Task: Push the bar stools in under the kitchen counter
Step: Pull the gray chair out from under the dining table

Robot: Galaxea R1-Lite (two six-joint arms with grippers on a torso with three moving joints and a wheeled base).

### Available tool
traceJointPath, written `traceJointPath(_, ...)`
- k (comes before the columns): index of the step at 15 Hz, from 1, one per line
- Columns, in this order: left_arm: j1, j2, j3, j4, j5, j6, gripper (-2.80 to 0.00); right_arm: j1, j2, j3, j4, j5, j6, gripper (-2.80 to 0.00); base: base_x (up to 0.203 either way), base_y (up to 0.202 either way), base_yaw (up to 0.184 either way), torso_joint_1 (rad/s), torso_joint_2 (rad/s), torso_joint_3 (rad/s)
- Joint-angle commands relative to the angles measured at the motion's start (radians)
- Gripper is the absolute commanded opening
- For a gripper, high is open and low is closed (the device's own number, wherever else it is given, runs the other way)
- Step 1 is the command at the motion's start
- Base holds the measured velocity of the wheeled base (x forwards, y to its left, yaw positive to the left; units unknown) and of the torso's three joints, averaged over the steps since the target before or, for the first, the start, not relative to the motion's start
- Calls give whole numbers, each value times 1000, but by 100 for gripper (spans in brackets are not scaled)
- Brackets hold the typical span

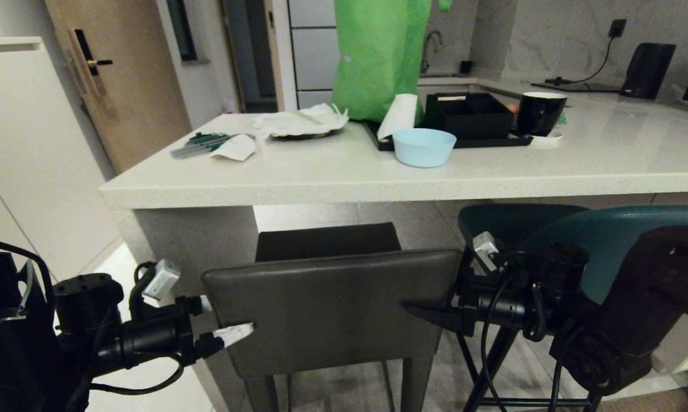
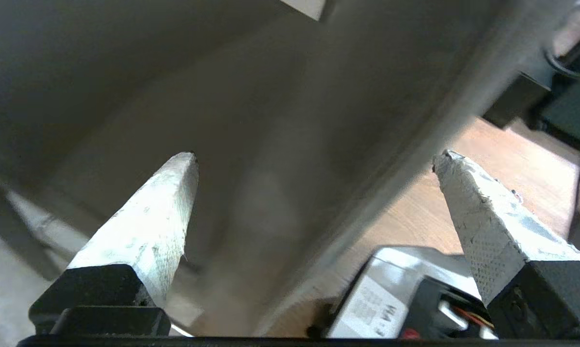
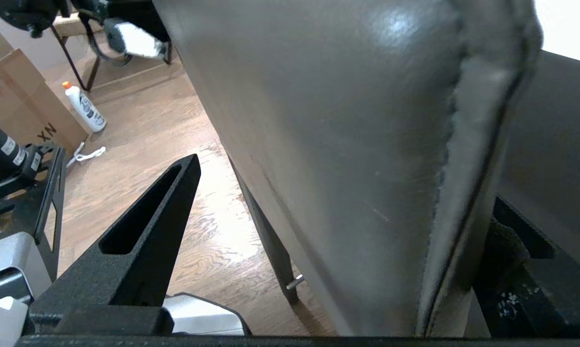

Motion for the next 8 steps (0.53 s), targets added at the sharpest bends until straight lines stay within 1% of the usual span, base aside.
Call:
traceJointPath(1, -22, -11, 20, -9, 1, 0, 0, 8, 5, 3, -4, 8, 1, 0, 0, 0, 0, 0, 0, 0)
traceJointPath(6, -27, -11, 32, -9, 7, 2, 0, 31, 17, 9, -9, -10, 2, 0, 0, 0, 0, 0, 0, 0)
traceJointPath(8, -26, -14, 43, -9, 12, 37, 0, 64, 40, 29, -30, -19, 1, 0, 0, 0, 0, 0, 0, 0)
